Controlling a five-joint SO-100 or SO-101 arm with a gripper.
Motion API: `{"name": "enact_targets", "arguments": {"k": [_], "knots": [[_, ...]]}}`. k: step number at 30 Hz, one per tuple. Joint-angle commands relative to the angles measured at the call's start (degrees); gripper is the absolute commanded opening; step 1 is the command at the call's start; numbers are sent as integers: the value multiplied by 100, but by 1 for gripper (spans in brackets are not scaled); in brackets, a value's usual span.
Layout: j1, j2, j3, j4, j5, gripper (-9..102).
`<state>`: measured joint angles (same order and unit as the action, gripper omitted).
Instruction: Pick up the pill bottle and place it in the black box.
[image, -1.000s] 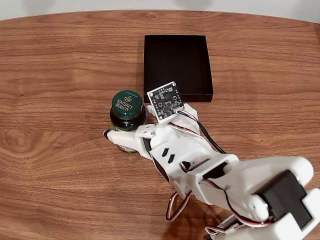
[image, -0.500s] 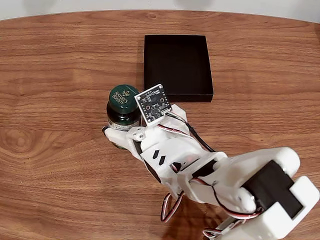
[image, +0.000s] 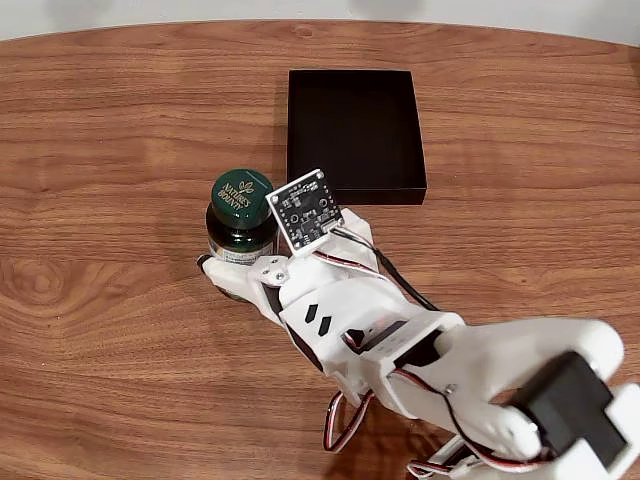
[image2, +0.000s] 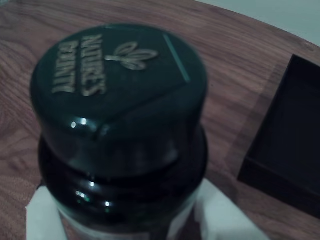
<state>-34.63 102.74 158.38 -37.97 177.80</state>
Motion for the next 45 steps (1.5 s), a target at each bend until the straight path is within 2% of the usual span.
{"name": "enact_targets", "arguments": {"k": [1, 9, 15, 18, 24, 29, 45], "knots": [[281, 940, -176, 334, -26, 22], [888, 1318, -738, 1160, -167, 22], [1371, 1046, -1055, 1213, -193, 22], [1608, 686, -1230, 896, -229, 22], [2021, -615, -1670, -571, -431, 22], [2232, -1389, -2083, -1239, -545, 22], [2549, -2865, -3683, -1143, -325, 23]]}}
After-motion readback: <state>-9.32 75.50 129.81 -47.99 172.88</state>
